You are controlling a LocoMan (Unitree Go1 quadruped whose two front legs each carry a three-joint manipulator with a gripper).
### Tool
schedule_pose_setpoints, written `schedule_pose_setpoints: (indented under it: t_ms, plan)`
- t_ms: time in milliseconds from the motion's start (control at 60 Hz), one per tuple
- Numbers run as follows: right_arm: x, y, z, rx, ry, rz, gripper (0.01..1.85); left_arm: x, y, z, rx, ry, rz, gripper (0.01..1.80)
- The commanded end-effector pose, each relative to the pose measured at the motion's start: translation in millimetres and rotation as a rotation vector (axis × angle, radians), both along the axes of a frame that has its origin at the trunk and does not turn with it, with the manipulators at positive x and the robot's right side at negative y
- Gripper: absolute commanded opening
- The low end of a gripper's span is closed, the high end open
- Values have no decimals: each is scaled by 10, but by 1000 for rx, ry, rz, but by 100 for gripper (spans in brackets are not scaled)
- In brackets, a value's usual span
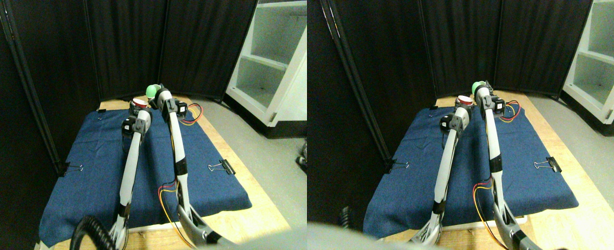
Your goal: Pour (bimanual)
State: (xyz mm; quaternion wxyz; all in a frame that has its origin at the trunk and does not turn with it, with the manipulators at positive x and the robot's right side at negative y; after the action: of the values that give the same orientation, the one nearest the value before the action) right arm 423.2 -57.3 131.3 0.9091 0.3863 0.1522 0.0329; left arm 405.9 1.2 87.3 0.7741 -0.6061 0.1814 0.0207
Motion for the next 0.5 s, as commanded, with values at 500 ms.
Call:
schedule_pose_setpoints:
  t_ms: [500]
  plan:
    - [-93,-12,191,-151,-74,74,33,10,-23,21,-12,-29,19,33]
